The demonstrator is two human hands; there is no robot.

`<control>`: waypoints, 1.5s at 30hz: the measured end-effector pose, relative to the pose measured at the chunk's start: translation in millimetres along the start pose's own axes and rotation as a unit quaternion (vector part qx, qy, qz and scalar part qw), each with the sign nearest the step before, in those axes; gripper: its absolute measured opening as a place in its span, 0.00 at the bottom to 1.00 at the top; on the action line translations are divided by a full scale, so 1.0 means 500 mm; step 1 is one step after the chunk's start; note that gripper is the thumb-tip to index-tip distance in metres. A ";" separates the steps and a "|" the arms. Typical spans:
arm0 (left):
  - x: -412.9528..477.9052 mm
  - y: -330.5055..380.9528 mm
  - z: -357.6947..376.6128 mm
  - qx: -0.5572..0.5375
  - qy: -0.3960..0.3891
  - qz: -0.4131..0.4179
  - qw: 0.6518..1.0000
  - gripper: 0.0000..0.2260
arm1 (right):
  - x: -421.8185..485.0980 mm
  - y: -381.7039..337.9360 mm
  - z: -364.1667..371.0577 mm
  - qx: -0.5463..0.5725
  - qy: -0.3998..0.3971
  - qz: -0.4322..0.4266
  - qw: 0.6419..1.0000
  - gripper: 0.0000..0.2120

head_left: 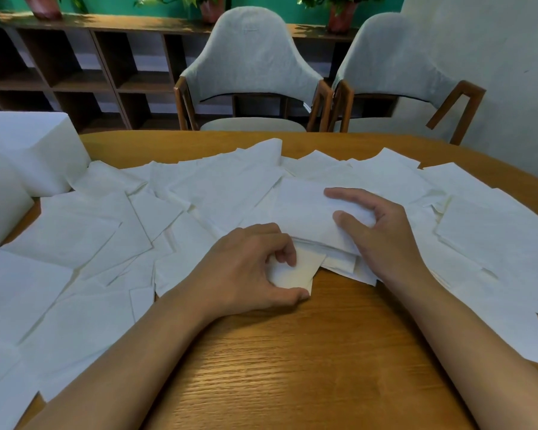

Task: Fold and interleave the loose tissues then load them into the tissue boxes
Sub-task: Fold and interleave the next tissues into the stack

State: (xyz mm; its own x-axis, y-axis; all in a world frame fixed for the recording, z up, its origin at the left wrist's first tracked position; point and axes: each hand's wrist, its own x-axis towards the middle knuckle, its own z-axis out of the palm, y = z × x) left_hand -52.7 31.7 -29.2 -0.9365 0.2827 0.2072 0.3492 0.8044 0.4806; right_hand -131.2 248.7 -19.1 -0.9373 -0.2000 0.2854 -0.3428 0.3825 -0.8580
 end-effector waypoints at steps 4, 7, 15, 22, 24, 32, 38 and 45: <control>-0.001 -0.001 0.002 -0.021 0.000 0.004 1.000 0.11 | -0.001 0.001 0.003 0.007 0.001 0.006 1.000 0.16; -0.001 -0.002 -0.003 -0.052 -0.002 -0.005 0.999 0.06 | -0.001 0.003 0.004 0.008 -0.003 0.010 1.000 0.16; -0.004 0.008 -0.008 -0.072 0.085 -0.012 0.994 0.09 | -0.003 0.000 0.004 0.006 -0.019 -0.006 1.000 0.11; -0.008 0.025 -0.022 -0.133 0.145 0.013 0.980 0.05 | -0.021 -0.022 -0.005 -0.035 -0.108 -0.094 0.989 0.16; -0.005 0.025 -0.026 -0.155 0.157 0.008 0.975 0.05 | -0.028 -0.024 -0.002 -0.062 -0.133 -0.089 0.985 0.14; 0.000 0.015 -0.042 -0.185 0.139 -0.063 0.971 0.19 | -0.025 -0.023 0.006 -0.047 -0.110 -0.031 0.992 0.06; -0.001 -0.023 -0.089 -0.272 0.069 -0.129 0.951 0.13 | -0.013 -0.024 -0.009 0.038 -0.069 0.000 0.997 0.10; 0.002 -0.018 -0.076 -0.261 0.059 -0.107 0.958 0.17 | -0.031 -0.037 0.011 0.058 -0.151 0.043 0.986 0.19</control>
State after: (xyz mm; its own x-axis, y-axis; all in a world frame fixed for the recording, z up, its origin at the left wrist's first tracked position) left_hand -55.4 5.0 -0.9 -0.9892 0.0549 0.1359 0.1459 0.4579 0.8769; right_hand -109.9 240.0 -10.1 -0.8950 -0.4378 0.0849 -0.2375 0.3067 -0.9217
